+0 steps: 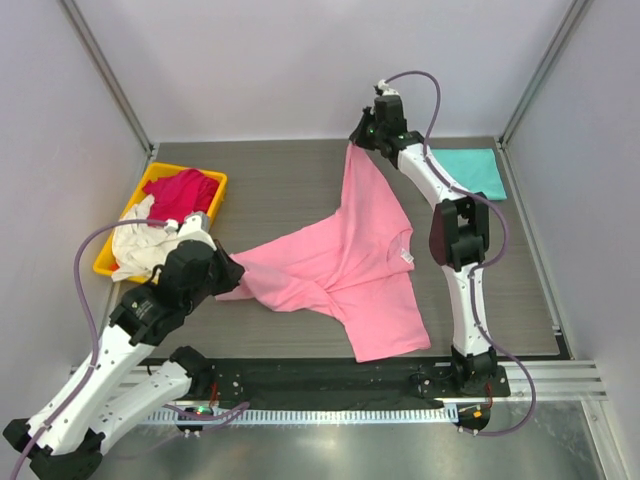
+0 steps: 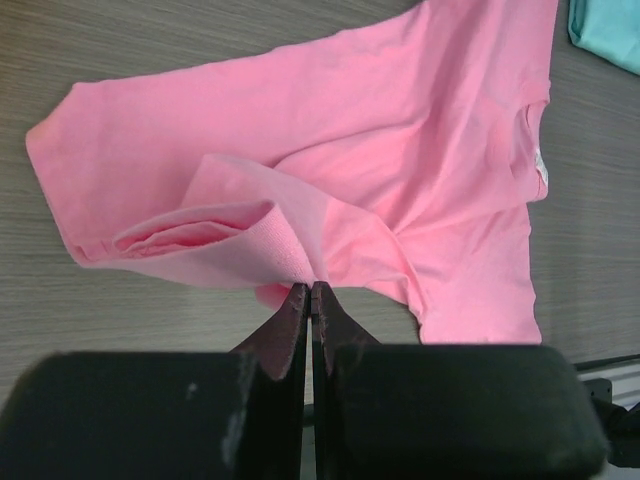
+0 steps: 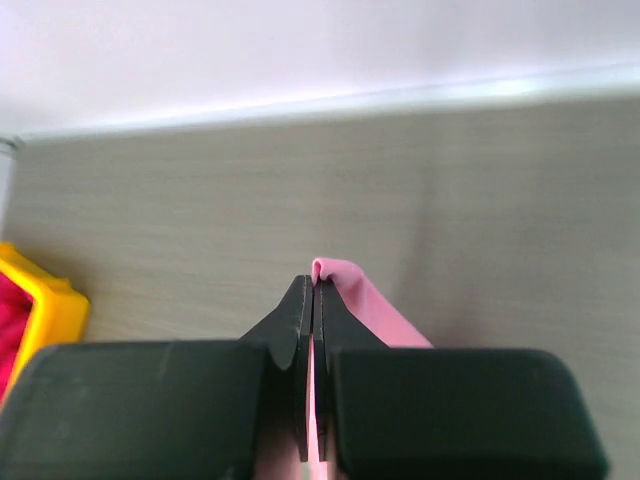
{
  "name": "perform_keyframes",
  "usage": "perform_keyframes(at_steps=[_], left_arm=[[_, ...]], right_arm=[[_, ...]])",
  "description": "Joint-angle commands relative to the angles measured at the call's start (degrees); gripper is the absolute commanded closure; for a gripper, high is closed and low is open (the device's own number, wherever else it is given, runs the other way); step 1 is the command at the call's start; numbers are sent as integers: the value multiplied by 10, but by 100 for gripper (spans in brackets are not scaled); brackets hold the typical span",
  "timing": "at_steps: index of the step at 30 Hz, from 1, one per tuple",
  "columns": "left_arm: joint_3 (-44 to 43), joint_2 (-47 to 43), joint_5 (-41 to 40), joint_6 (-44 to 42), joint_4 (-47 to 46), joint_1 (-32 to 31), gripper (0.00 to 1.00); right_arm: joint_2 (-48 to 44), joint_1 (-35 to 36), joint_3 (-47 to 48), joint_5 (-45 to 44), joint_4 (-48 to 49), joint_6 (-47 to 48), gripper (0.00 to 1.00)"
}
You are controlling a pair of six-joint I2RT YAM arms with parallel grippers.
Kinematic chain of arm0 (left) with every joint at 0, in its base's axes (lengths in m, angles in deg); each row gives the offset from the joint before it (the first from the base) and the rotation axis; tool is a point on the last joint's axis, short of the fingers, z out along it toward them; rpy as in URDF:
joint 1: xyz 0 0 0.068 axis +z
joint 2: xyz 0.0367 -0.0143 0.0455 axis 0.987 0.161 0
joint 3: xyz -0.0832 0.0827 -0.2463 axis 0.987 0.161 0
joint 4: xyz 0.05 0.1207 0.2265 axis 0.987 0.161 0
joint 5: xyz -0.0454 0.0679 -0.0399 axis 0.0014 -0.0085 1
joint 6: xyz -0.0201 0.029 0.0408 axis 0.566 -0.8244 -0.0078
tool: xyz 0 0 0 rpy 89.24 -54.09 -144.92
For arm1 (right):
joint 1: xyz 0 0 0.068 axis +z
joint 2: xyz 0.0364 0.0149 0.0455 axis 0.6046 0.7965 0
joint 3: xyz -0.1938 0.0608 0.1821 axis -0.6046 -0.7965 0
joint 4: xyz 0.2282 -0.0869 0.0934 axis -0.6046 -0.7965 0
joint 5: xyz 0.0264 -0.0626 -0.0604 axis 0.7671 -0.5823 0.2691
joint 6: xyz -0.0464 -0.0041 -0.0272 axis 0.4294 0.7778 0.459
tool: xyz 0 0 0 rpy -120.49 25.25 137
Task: Fold and stack the t-shirts
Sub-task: Flatten the tshirt out
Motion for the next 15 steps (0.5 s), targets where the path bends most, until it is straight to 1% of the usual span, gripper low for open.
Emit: perform_keyframes(at_steps=[1,2,3,5,7,9,10,11,13,15], left_arm=[[12,-8,-21,-5,-48,0,100],[14,-9,-21,-4,-49,0,100],[16,-8,-23,-3,-51,0,100],[24,-5,-21,0,-60,0,100],[32,-3,-20,1,-74,0,100],[46,-3,-20,1,-84,0,100],[52,-2,-21,1,-95,0,100],[57,0,-24,-1,-98,0,100],[59,10,-28,-6,-108,0,100],[53,21,-34,-12,-108,0,100]], right_arm=[[32,3,127,-4,49,20,99],[47,3,127,-7,49,21,99],[59,3,162,-12,48,23,99],[86,4,191,-24,60,30,99],[93,4,191,-33,80,39,99],[99,3,180,-37,122,45,99],[103,3,179,-60,132,45,99],[108,3,184,-68,150,48,99],[134,2,195,-80,157,52,99],[166,3,231,-70,172,56,99]])
